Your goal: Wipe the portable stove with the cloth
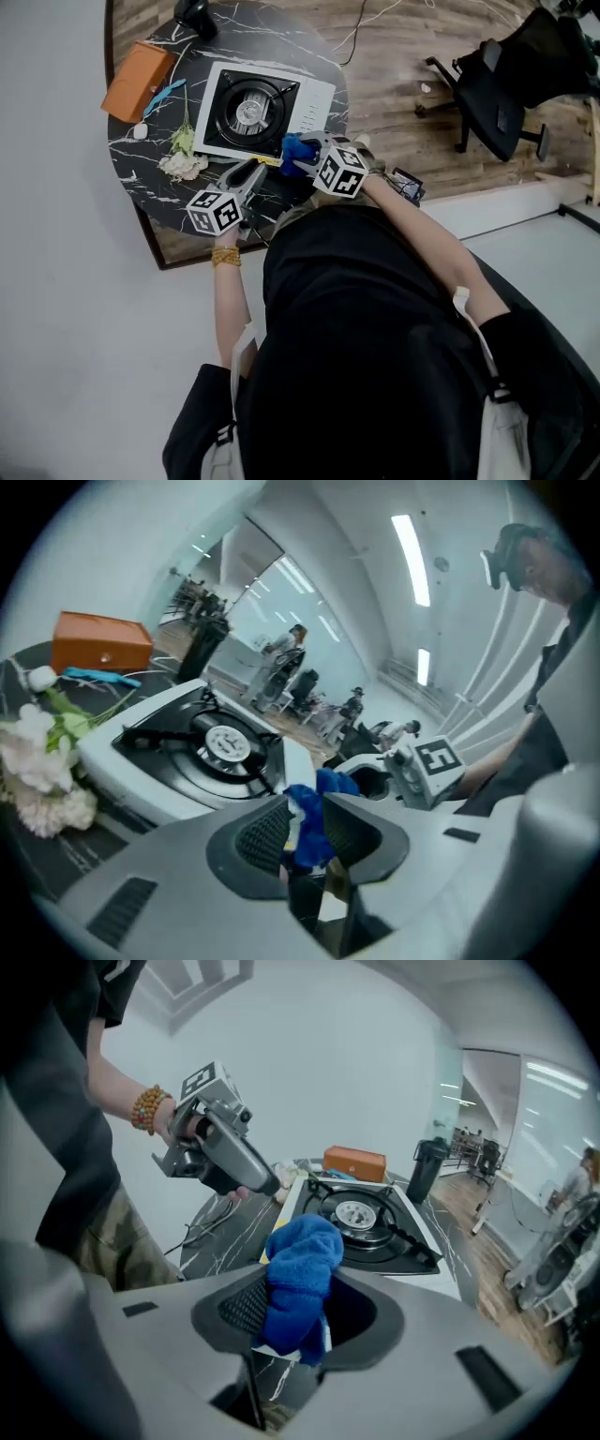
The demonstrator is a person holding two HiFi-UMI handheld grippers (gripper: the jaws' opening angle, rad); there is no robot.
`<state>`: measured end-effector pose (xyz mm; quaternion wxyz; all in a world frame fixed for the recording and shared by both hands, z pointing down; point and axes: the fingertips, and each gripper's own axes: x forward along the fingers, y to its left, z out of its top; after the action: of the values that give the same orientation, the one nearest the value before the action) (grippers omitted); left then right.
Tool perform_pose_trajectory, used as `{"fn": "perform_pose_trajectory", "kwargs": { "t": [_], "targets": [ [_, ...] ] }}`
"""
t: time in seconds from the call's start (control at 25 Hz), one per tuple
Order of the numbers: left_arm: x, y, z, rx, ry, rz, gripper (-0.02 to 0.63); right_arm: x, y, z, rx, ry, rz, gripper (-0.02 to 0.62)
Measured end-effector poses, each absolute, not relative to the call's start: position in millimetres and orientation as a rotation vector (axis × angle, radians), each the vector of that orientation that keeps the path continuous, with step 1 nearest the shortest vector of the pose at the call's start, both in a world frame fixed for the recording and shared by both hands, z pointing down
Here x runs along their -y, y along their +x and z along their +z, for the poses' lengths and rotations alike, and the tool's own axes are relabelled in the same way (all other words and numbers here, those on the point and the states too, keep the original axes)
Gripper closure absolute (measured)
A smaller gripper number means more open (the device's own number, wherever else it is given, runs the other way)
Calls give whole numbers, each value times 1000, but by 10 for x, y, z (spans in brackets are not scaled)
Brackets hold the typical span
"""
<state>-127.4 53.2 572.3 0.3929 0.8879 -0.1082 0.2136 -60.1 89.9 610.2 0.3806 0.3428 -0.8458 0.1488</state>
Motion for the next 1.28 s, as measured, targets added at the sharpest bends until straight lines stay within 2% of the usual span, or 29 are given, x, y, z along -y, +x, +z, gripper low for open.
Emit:
{"fn": "perform_pose_trajectory", "kwargs": {
  "t": [0.16,0.28,0.4,0.52,0.76,1.28],
  "targets": [
    [-527,-1390,6238,431,2169,712,495,-829,-827,6291,2111,787,357,460],
    [-577,-1259,6395,433,2119,712,514,-817,-933,6355,2095,704,373,465],
    [-572,-1127,6434,455,2121,729,541,-814,-955,6370,2099,640,374,466],
    [-580,-1113,6470,498,2177,839,598,-848,-931,6371,2123,608,362,468],
    [-571,-1103,6495,538,2162,1042,601,-778,-856,6383,2132,444,362,469],
    [-556,-1150,6513,761,1970,975,601,278,622,6413,2085,541,445,474]
  ]
}}
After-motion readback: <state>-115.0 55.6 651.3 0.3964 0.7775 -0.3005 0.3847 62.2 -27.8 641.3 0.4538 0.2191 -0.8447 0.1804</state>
